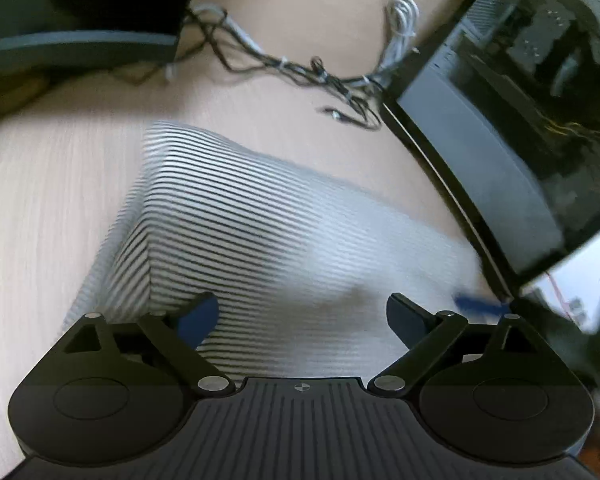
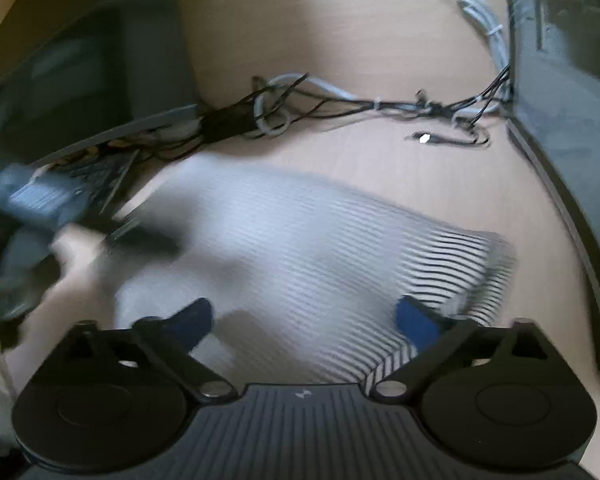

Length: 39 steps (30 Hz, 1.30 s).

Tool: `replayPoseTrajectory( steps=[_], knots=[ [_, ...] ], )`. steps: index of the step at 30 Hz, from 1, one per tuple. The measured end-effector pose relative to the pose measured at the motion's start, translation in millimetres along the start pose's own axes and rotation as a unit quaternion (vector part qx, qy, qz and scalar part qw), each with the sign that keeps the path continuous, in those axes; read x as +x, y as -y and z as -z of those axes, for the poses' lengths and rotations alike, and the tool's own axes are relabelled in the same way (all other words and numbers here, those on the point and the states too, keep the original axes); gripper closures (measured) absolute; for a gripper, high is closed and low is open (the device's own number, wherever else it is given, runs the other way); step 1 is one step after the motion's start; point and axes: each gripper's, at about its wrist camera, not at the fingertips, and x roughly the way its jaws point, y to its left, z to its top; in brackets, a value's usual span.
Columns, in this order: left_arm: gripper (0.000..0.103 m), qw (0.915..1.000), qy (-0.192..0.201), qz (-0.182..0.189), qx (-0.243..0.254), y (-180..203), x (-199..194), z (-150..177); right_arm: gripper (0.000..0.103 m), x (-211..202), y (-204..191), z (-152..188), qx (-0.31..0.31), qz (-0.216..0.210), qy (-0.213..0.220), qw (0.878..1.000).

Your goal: Fold clothes

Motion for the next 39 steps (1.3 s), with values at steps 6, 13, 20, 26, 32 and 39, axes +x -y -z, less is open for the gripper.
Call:
replayPoseTrajectory(
  steps=[6, 13, 20, 26, 32, 39],
  knots=[
    [0.006, 0.9995, 0.013, -0.026, 0.011, 6.2, 7.4, -8.7, 0.0, -16.7, -14.8, -1.4, 0.003, -0.015, 0.004, 1.0],
    [0.008, 0.9998, -0.002, 0.002, -0.018, 11.4, -17.7, 6.6, 0.0, -32.1, 20.4, -30.8, 0.005, 0.109, 0.048, 0.993],
    [0.033, 0.9978, -0.05, 0.043, -0.009, 21.6, -9.4, 29.4, 0.0, 6.6, 35.3, -23.7, -0.019, 0.177, -0.002, 0.984],
    [0.04, 0.9975, -0.062, 0.032, -0.012, 12.6, 10.6, 17.5, 0.0, -1.8, 24.9, -1.5, 0.017, 0.172, 0.004, 0.985],
    [0.038, 0.9981, -0.047, 0.039, 0.007, 11.7, 31.2, -5.1, 0.0, -12.0, 15.1, 19.7, 0.077, 0.172, 0.008, 0.982],
    [0.035, 0.9983, -0.033, 0.044, 0.016, 14.6, 47.2, -22.5, 0.0, -18.1, 12.1, 26.6, 0.129, 0.156, -0.005, 0.979]
  ],
)
